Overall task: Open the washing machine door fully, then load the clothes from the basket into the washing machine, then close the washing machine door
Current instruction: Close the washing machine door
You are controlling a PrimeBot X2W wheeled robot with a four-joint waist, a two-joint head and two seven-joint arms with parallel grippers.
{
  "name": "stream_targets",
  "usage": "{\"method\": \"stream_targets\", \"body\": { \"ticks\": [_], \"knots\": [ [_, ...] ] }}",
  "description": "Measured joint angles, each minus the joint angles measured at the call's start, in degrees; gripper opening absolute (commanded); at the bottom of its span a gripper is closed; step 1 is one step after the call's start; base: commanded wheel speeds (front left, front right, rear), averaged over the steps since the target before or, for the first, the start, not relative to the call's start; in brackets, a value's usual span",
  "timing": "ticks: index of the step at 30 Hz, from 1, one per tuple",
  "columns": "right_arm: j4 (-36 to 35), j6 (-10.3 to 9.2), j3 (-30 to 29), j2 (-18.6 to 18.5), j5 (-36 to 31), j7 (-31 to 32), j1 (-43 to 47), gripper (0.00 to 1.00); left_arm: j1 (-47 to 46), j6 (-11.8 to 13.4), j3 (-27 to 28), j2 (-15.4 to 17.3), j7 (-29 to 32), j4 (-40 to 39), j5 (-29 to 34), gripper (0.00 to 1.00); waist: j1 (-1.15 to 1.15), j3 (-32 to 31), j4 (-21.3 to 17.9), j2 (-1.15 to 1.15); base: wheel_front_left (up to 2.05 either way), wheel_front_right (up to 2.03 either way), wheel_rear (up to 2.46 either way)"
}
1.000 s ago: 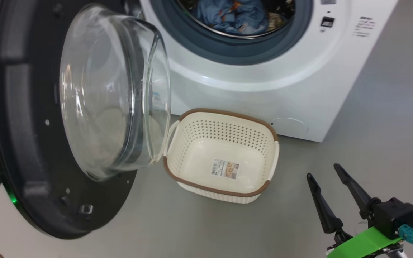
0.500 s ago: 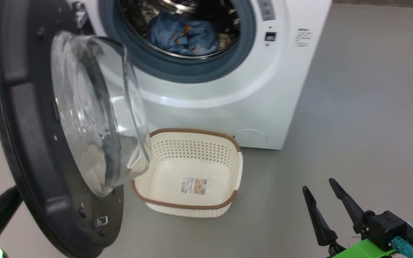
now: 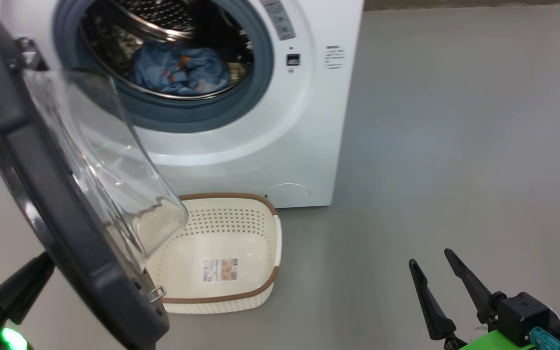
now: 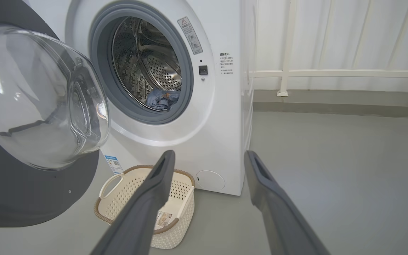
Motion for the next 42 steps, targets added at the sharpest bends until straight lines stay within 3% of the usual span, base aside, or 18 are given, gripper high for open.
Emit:
{"method": "stream_targets", "body": {
  "ticks": [8, 18, 28, 42],
  "knots": [
    [0.0, 0.00, -0.1, 0.0, 0.0, -0.1, -0.1, 1.00, -3.9, 0.2, -0.2, -1.2, -1.0, 1.8, 0.3, 0.00, 0.00, 1.1, -5.1, 0.00, 0.00, 0.00, 0.00],
    [0.3, 0.00, 0.0, -0.1, 0.0, -0.6, -1.1, 1.00, -11.6, -0.1, -3.3, -3.5, -0.3, 6.8, 0.7, 0.00, 0.00, 3.8, -8.2, 0.00, 0.00, 0.00, 0.00],
    [0.8, 0.00, 0.1, -0.3, 0.0, -1.1, -2.5, 1.00, -20.1, -0.7, -6.5, -6.7, -0.1, 11.5, 1.9, 0.00, 0.00, 6.2, -9.0, 0.00, 0.00, 0.00, 0.00],
    [1.2, 0.00, 0.8, -0.8, 0.4, -1.1, -5.2, 1.00, -31.8, -3.5, -8.3, -11.0, -0.4, 21.4, 3.0, 0.00, 0.00, 8.1, -8.9, 0.00, 0.00, 0.00, 0.00]
  ]
}}
